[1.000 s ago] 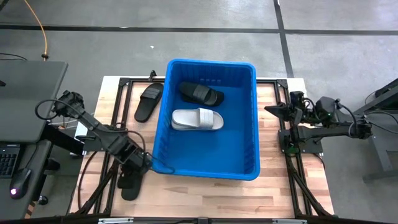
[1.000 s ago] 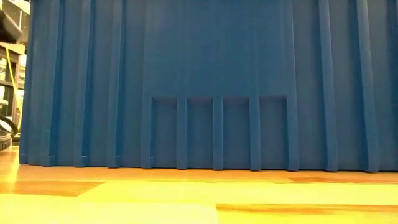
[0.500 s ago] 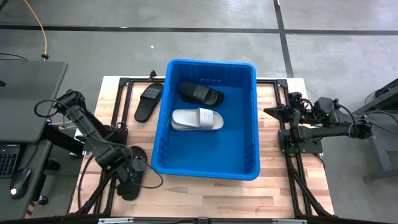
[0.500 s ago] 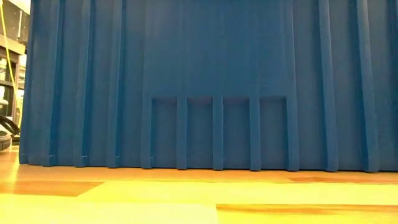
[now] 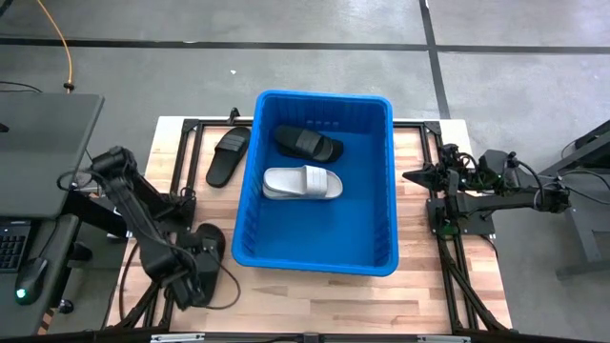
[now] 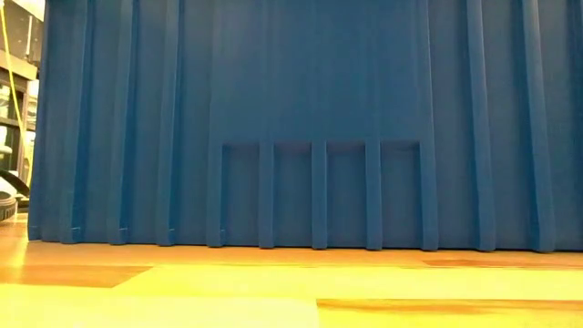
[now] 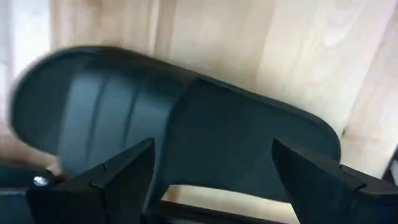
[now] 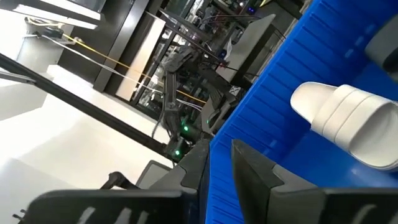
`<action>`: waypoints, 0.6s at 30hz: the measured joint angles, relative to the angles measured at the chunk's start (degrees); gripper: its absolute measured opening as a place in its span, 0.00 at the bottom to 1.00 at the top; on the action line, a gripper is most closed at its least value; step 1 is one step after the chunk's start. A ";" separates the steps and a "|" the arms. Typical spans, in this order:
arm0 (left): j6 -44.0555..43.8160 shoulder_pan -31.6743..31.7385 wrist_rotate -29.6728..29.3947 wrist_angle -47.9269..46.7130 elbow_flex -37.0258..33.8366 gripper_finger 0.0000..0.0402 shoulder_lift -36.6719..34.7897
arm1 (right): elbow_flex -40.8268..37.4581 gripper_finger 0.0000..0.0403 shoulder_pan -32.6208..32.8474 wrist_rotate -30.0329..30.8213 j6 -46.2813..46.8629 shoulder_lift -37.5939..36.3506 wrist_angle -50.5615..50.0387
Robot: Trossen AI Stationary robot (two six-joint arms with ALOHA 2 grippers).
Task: Pick and place slides into bin
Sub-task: Put the black slide into the blue container
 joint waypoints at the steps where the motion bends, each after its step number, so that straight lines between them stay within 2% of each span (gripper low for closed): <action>1: -0.29 -0.04 0.63 0.09 0.00 0.78 1.01 | 0.00 0.14 0.00 0.00 0.21 -0.01 0.04; 6: -3.91 -0.57 1.03 -3.87 0.02 0.78 4.49 | 0.00 0.14 0.00 -0.62 1.69 -0.02 0.00; 15: -4.51 -0.53 0.18 -9.42 0.02 0.78 7.86 | 0.02 0.14 0.00 -1.99 3.96 0.00 -0.05; 18: -4.28 0.17 -0.77 -9.57 0.02 0.73 7.92 | 0.02 0.14 0.01 -1.84 3.96 0.04 -0.07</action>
